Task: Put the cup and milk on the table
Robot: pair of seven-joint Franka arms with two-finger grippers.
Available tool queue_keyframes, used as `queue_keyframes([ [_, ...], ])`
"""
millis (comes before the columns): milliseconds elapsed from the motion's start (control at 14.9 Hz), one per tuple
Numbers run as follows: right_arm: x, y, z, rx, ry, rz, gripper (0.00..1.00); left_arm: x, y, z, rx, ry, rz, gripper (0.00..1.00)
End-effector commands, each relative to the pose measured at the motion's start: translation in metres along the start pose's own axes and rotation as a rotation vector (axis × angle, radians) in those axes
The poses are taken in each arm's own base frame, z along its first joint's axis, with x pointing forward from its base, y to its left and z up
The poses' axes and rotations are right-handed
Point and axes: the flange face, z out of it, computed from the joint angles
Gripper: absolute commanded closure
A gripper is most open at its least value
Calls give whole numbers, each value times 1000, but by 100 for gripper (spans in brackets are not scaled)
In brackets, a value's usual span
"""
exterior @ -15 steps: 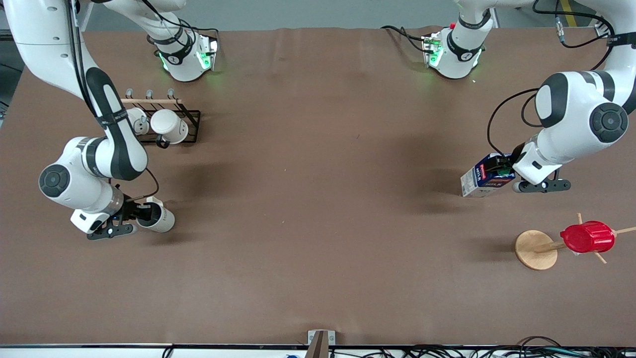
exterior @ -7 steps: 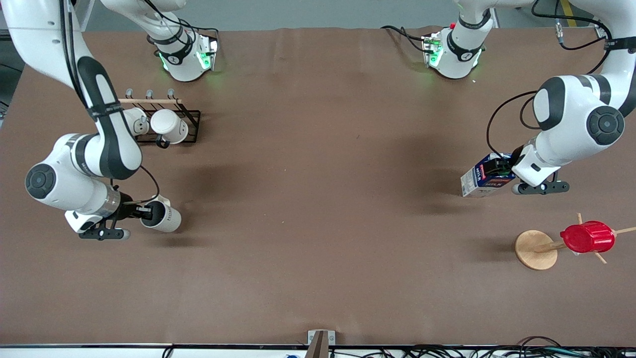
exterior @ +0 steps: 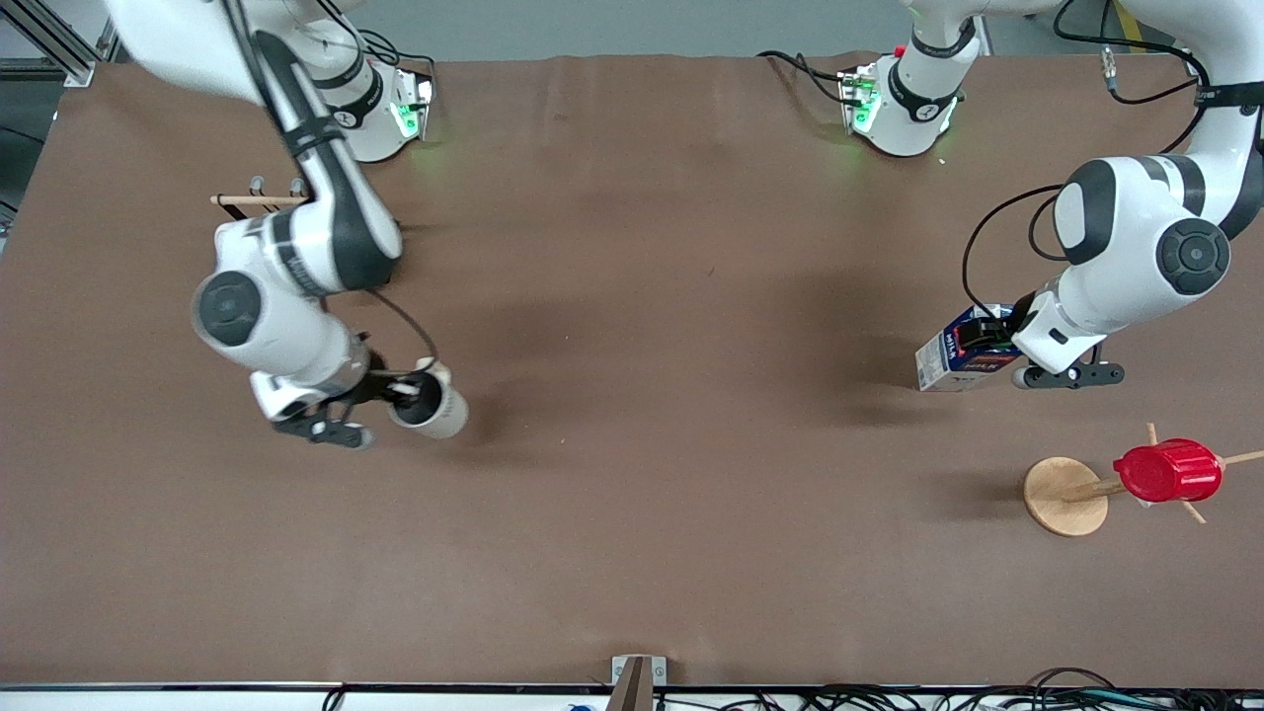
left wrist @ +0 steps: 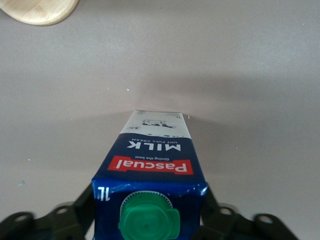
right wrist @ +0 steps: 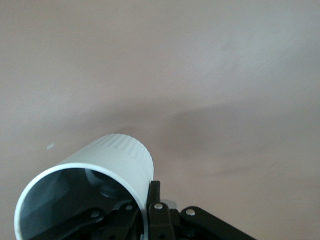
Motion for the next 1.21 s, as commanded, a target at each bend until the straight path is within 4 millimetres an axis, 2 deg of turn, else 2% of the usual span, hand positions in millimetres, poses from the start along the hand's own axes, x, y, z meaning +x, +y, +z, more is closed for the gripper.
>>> queue_keyframes([
  [0, -35, -65, -21, 9, 5, 63, 100, -4, -3, -3, -4, 10, 7, 61],
  [134, -59, -103, -10, 4, -4, 93, 100, -5, -3, -12, -5, 22, 8, 70],
  [268, -80, -142, 6, 3, -6, 119, 100, -3, 1, -28, -7, 52, 4, 71],
  [403, -97, -178, 33, -15, -9, 150, 100, 3, 20, -49, -9, 87, 29, 71],
  [537, -110, -201, 58, -21, -8, 153, 100, 7, 59, -75, -13, 108, 98, 71],
  [738, -124, -219, 88, 7, 27, 156, 99, 3, 123, -101, -24, 147, 187, 71],
  [872, -129, -222, 98, 2, 39, 152, 99, -3, 167, -109, -40, 162, 191, 71],
  [1141, -139, -218, 115, -1, 56, 134, 95, -17, 255, -99, -61, 150, 244, 76],
])
